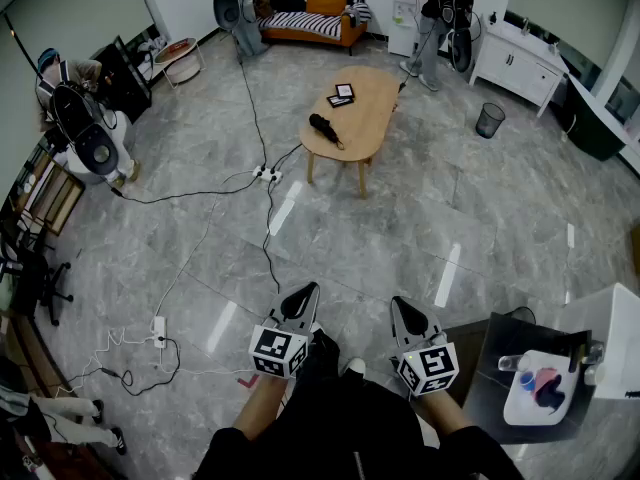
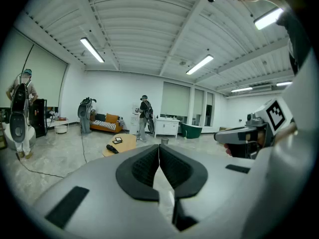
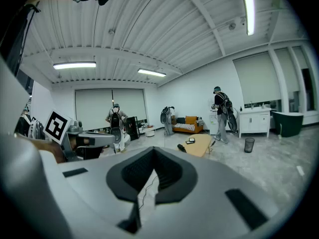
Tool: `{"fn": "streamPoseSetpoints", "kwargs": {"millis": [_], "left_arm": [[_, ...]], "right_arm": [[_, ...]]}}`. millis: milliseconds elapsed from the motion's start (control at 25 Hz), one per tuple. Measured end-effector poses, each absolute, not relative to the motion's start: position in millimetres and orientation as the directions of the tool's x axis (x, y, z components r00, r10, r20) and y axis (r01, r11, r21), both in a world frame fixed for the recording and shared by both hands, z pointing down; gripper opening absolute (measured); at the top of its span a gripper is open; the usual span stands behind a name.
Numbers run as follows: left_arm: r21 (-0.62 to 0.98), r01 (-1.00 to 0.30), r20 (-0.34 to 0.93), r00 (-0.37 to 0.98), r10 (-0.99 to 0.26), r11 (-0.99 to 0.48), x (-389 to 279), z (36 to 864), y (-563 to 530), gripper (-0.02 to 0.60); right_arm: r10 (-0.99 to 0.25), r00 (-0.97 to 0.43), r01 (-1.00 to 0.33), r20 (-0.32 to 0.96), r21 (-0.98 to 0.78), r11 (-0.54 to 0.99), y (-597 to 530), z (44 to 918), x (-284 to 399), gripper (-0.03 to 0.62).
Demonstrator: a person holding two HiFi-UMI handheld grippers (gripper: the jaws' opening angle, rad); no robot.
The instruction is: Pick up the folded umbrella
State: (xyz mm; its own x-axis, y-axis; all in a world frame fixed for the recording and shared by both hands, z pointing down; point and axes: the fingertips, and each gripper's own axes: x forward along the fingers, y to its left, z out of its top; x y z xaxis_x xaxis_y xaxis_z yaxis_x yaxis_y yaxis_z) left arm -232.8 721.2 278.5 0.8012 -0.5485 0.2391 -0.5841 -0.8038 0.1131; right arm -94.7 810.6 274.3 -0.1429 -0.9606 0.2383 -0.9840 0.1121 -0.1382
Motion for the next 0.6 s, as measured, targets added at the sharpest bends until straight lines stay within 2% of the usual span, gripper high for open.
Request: {"fn": "streamPoseSetpoints", "kwargs": {"millis": [280,600], "left_arm": [[0.080,-0.649,0.231,0.750,-0.619,-0.757,-227.0,281.7,686.2,0.015],[0.019,-0.591,0.241,0.785,-0.570,-0.806,-210.0,300.5,615.7,0.015]], "right_arm": [[-0.965,-0.087,-0.991,0.247,-0.121,0.058,775.4,286.7,-75.5,0.011],[-0.968,-0.050,-0.995,0.245,-0.098,0.026,702.4,302.5,-69.1,0.012]]}}
